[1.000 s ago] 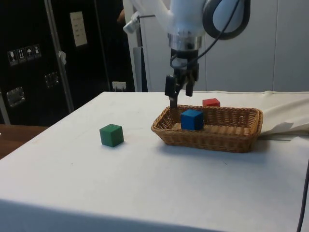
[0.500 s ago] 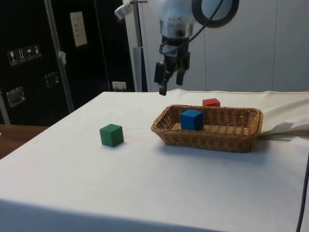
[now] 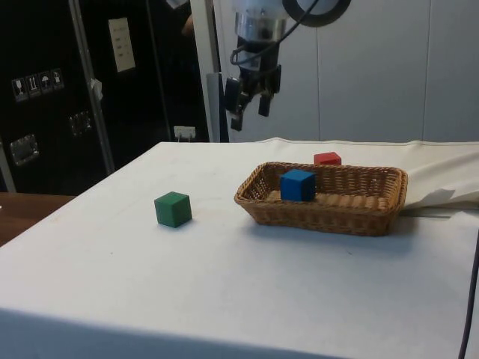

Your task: Pick up the blue cube and place it into the basket.

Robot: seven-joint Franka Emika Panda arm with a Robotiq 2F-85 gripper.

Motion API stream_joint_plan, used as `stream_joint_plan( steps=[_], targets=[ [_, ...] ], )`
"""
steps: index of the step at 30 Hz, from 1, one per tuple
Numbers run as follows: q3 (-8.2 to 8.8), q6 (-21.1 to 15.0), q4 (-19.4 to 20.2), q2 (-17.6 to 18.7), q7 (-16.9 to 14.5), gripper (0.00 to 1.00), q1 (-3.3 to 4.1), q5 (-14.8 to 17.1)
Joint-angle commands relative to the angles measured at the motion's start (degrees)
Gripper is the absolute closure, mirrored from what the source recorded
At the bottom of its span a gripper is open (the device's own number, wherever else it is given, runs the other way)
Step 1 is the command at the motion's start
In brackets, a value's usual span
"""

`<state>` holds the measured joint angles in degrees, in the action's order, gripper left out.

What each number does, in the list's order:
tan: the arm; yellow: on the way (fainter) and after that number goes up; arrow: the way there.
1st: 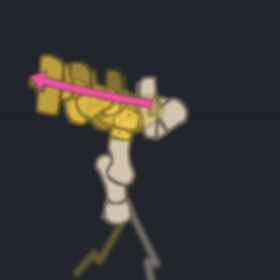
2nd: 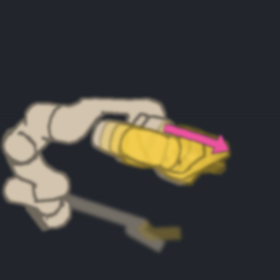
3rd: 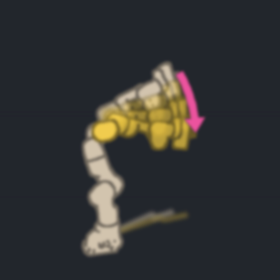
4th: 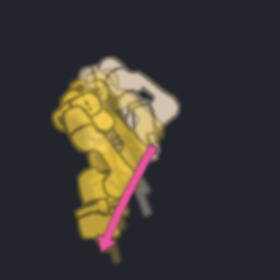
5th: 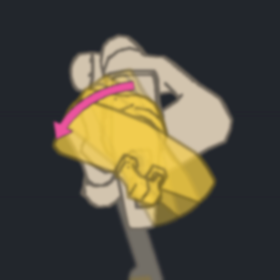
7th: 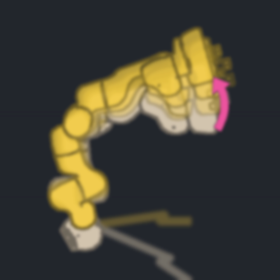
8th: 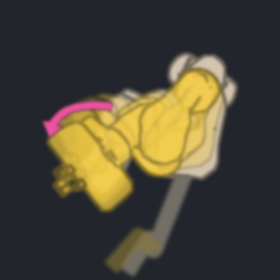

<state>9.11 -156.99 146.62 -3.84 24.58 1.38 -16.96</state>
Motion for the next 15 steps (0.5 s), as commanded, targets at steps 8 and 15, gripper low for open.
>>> stream_joint_plan(
  steps=[8,15],
  targets=[
    [-0.06,1.4,-2.1,-0.2,-1.1,0.0,0.4,2.0],
    [0.0,1.5,-2.5,0.1,-0.1,0.0,0.0,0.4]
  ],
)
